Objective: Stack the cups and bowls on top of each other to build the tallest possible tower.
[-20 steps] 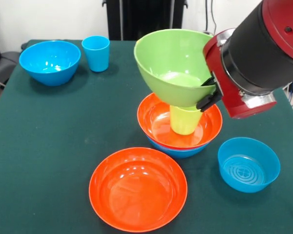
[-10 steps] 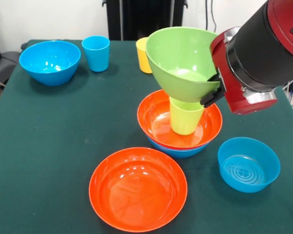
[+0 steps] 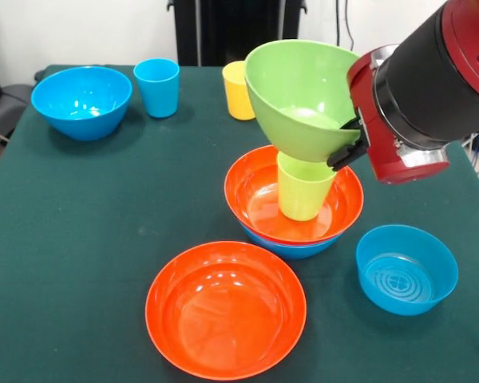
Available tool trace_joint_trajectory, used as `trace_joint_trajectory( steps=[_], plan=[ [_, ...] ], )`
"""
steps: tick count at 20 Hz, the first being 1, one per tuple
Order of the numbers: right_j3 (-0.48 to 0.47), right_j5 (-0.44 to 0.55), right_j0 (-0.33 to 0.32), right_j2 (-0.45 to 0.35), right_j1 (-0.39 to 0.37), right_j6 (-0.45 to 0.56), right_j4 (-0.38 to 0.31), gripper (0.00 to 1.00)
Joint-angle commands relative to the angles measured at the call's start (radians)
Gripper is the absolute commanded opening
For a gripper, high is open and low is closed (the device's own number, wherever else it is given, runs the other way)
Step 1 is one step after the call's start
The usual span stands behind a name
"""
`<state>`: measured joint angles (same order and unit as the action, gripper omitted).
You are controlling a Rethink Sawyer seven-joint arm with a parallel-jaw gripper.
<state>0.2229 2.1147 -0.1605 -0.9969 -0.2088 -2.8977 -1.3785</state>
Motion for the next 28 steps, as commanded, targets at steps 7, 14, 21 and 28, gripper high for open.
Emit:
trace_joint_trajectory(
  steps=[7,14,21,28],
  plan=[
    [0.063,-0.122,0.054,0.132,0.065,-0.326,0.081,0.0],
    [0.069,-0.151,0.064,0.184,0.073,-0.339,0.133,0.0],
    [0.065,-0.148,0.07,0.217,0.075,-0.324,0.162,0.0],
    [0.045,-0.13,0.078,0.228,0.073,-0.301,0.161,0.0]
  ],
)
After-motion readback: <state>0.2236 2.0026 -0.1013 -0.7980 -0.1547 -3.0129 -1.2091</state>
